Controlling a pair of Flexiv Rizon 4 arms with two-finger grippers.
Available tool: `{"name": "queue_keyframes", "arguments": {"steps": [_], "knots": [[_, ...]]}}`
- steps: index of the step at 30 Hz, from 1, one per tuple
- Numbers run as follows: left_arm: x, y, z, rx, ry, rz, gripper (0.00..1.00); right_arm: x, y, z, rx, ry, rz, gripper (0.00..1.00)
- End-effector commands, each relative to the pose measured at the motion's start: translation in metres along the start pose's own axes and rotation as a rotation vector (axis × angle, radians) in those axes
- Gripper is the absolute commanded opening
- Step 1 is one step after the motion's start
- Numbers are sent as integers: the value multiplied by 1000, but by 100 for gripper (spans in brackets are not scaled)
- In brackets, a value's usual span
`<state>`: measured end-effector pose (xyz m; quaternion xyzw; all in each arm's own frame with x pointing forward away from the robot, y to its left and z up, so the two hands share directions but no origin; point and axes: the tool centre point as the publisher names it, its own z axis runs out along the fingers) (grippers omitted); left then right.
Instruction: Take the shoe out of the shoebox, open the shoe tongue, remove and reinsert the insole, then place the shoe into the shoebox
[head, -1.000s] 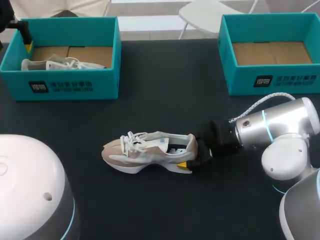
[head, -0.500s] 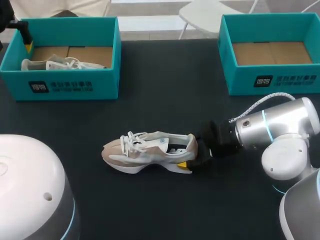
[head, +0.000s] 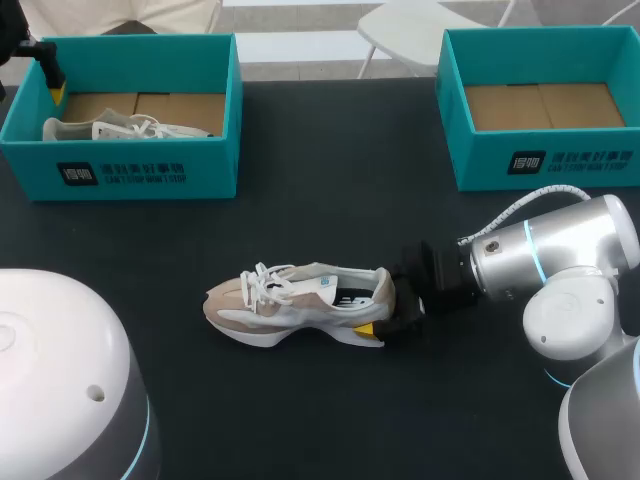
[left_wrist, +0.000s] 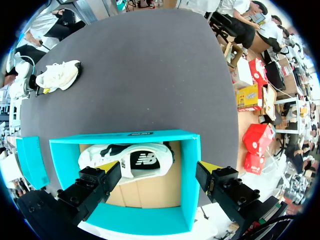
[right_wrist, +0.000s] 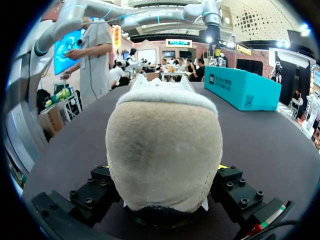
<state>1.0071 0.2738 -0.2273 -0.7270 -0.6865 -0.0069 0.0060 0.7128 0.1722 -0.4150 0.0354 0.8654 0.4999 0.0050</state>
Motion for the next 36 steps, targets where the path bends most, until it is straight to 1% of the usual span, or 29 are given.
{"name": "queue_keyframes", "arguments": {"steps": [1, 23, 24, 26, 27, 28, 30, 31, 32, 33, 34, 36], "knots": [[0, 0, 0, -1, 1, 1, 100, -1, -1, 6, 5, -2, 0, 0], [0, 0, 0, -1, 1, 1, 100, -1, -1, 6, 5, -2, 0, 0], [-3, -6, -2, -6, 6, -4, 100, -1, -1, 6, 5, -2, 0, 0], [-18, -21, -8, -21, 2, -18, 100, -1, -1, 6, 5, -2, 0, 0], [-26, -26, -12, -37, 7, -25, 100, -1, -1, 6, 5, -2, 0, 0], [-31, -30, -16, -47, -11, -27, 100, -1, -1, 6, 5, -2, 0, 0], [-48, -41, -25, -74, -12, -42, 100, -1, -1, 6, 5, -2, 0, 0], [-60, -48, -31, -84, 1, -38, 100, -1, -1, 6, 5, -2, 0, 0], [-66, -51, -33, -74, 12, -48, 100, -1, -1, 6, 5, -2, 0, 0], [-79, -59, -38, -78, 24, -43, 100, -1, -1, 6, 5, -2, 0, 0], [-86, -64, -40, -80, 17, -37, 100, -1, -1, 6, 5, -2, 0, 0], [-107, -81, -42, -74, 9, -43, 100, -1, -1, 6, 5, -2, 0, 0]]}}
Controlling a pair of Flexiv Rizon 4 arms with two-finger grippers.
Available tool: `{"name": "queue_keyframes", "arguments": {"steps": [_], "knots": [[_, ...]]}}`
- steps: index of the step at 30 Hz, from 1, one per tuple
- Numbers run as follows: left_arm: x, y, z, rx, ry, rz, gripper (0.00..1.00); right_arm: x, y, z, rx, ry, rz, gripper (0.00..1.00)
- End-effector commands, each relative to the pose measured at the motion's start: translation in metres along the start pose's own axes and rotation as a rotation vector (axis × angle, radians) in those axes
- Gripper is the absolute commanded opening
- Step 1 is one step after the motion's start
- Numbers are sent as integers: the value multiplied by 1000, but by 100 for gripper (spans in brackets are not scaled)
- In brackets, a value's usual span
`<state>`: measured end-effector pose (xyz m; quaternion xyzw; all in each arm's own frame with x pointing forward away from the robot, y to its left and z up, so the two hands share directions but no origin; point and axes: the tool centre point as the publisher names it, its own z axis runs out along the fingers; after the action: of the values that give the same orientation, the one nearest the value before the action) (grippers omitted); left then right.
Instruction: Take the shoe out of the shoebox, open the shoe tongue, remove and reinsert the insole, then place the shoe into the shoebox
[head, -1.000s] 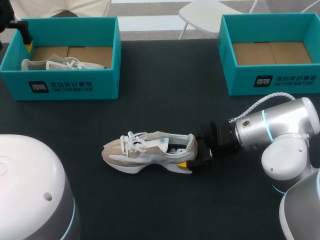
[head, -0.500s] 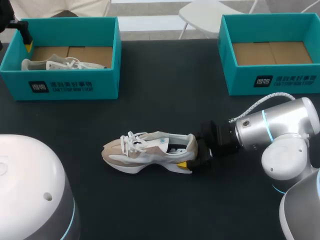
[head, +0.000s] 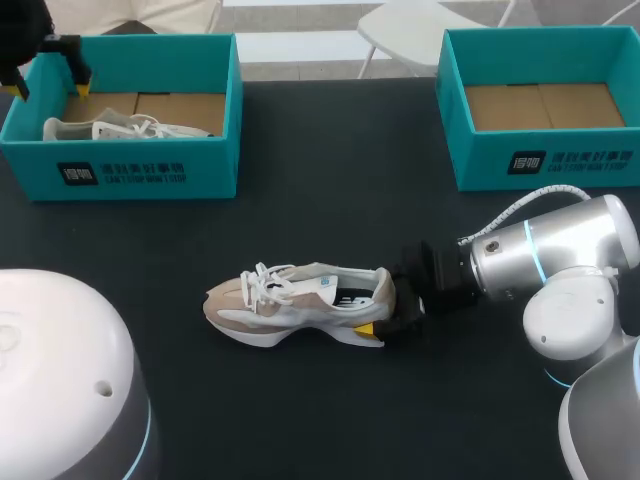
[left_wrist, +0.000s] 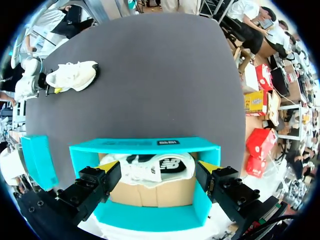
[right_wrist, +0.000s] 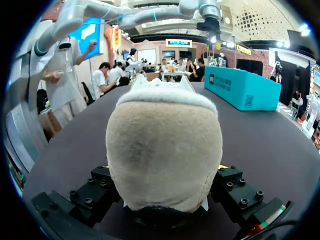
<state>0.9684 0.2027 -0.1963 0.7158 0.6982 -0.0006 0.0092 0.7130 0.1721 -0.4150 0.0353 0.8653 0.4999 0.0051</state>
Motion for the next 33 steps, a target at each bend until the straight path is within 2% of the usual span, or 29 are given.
{"name": "queue_keyframes", "arguments": {"steps": [1, 6, 8, 10, 11, 25, 30, 31, 33], "knots": [[-39, -52, -9, -59, 50, -19, 100, -1, -1, 6, 5, -2, 1, 0], [-72, -84, -7, -41, 28, -80, 100, -1, -1, 6, 5, -2, 1, 0], [-80, -93, -5, -11, 41, -198, 100, -1, -1, 6, 5, -2, 1, 0], [-88, -102, -3, -9, 100, -382, 100, -1, -1, 6, 5, -2, 1, 0], [-94, -107, -3, -25, 59, -396, 100, -1, -1, 6, 5, -2, 1, 0], [-94, -107, -3, -25, 59, -396, 100, -1, -1, 6, 5, -2, 1, 0], [-108, -121, -3, -66, 11, -852, 100, -1, -1, 6, 5, -2, 1, 0], [-109, -123, -4, -36, -14, -957, 100, -1, -1, 6, 5, -2, 1, 0], [-111, -132, -7, -39, -84, -1092, 100, -1, -1, 6, 5, -2, 1, 0]]}}
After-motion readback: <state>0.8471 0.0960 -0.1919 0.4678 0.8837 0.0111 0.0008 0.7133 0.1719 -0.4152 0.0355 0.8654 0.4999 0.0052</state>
